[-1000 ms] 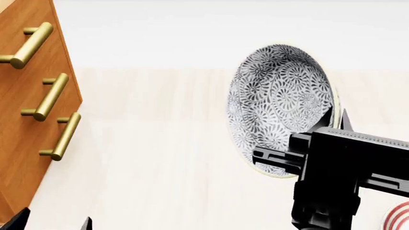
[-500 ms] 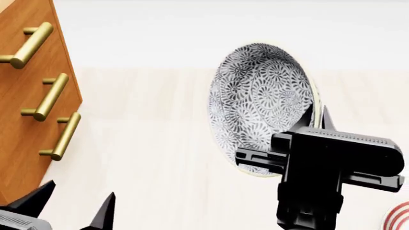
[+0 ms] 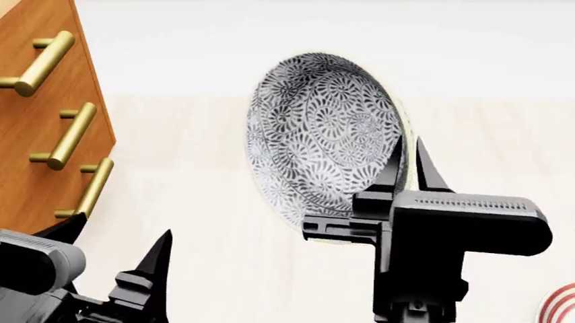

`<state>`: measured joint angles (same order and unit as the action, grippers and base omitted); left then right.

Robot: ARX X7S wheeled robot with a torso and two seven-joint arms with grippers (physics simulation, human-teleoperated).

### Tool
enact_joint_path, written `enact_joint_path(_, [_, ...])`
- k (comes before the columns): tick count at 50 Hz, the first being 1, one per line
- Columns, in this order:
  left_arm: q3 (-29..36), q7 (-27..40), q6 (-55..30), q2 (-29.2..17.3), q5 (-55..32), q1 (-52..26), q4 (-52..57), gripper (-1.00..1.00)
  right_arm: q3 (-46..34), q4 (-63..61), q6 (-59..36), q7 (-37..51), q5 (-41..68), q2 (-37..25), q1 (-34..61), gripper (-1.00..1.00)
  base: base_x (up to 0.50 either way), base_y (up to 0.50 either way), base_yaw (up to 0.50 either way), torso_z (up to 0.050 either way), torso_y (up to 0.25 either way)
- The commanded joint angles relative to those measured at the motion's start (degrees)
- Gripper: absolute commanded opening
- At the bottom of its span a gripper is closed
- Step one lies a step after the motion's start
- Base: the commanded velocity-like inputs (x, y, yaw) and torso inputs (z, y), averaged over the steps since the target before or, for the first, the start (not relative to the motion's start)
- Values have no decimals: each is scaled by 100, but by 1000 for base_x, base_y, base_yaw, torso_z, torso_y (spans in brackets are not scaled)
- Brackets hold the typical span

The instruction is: Put the bowl on top of the cabinet.

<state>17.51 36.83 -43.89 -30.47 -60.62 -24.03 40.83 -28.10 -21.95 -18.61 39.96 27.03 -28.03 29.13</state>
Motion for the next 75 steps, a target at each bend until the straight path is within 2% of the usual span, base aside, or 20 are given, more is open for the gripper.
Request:
enact_joint_path(1, [-113,308,-291,-25,-390,-347,-26,100,-84,400,678,-603,-128,22,-7,-100,0,0,0,0,0])
enact_joint_path(8, [-118,738,-633,-9,-800,-790,82,100,-110,426,735,-646,-126,45,-16,-100,0,0,0,0,1])
enact_joint_path(14, [40,961,-841,64,-822,-1023,91,100,-135,393,781,-648,-152,41,-63,-100,0,0,0,0,0])
enact_joint_path(24, [124,890,-836,308,-1015,-1216,-157,100,-202,297,832,-629,-235,23,-149,-100,0,0,0,0,0])
enact_joint_path(32, [246,1166,-1048,435,-1145,-1556,-205,100,-326,-47,883,-591,-387,-71,-322,-100,0,0,0,0,1])
enact_joint_path(57, [337,1161,-1007,483,-1167,-1627,-219,100,-640,-1085,1028,-555,-705,-399,-852,-100,0,0,0,0,0])
enact_joint_path(75, [336,1028,-870,397,-1008,-1527,-294,100,-627,-1117,1096,-587,-632,-445,-921,-100,0,0,0,0,0])
